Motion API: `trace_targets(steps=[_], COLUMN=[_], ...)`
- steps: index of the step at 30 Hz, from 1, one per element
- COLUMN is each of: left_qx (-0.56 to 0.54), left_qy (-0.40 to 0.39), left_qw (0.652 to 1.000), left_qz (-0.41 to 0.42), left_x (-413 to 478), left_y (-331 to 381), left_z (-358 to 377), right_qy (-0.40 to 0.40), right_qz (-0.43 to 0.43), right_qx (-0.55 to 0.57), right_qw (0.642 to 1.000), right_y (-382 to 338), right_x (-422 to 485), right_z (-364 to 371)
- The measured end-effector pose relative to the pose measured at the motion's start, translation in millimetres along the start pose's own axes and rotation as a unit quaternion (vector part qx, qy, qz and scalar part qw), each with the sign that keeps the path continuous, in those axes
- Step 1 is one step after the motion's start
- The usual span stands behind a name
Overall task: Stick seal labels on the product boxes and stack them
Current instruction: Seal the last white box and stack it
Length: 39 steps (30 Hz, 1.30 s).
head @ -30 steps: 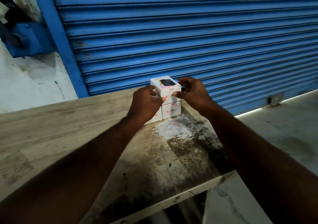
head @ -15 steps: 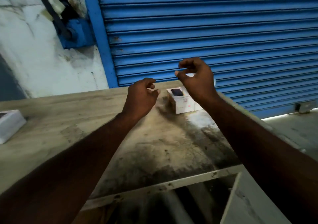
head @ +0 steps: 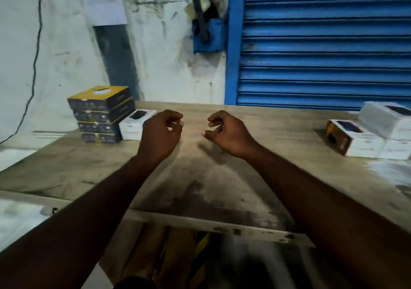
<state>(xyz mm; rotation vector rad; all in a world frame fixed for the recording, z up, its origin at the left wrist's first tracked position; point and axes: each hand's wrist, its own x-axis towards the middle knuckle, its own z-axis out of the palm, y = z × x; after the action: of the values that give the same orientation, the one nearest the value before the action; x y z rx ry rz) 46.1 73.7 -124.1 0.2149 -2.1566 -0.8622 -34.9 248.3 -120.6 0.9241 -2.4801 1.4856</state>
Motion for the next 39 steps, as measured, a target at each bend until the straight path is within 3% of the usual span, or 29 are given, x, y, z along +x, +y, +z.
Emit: trace_targets(steps=[3, 8, 18, 27, 39], left_qx=[0.023, 0.094, 0.118, 0.129, 0.022], left_qy=[0.028, 0.032, 0.018, 0.004, -0.016], left_qw=[0.999, 0.992, 0.987, 0.989, 0.991], left_qz=[-0.002, -0.075, -0.106, -0.075, -0.134], left_x=[0.7, 6.5, 22.0, 28.8, 32.9], left_y=[-35.7, -81.3, -116.1, -123.8, -120.0], left_z=[-30.7, -61.1, -59.2, -52.1, -43.4], right_qy=[-0.042, -0.077, -0.1, -0.083, -0.096], right_qz=[-0.025, -0.045, -0.065, -0.098, -0.125], right_qx=[-0.031, -0.055, -0.106, -0.129, -0.101], right_qw=[0.998, 0.995, 0.987, 0.983, 0.982], right_y=[-13.0, -30.1, -28.5, -22.9, -6.7], right_x=[12.9, 39.6, 81.5, 97.9, 98.8], right_z=[46.6, 106.0, 173.8, 180.8, 155.2])
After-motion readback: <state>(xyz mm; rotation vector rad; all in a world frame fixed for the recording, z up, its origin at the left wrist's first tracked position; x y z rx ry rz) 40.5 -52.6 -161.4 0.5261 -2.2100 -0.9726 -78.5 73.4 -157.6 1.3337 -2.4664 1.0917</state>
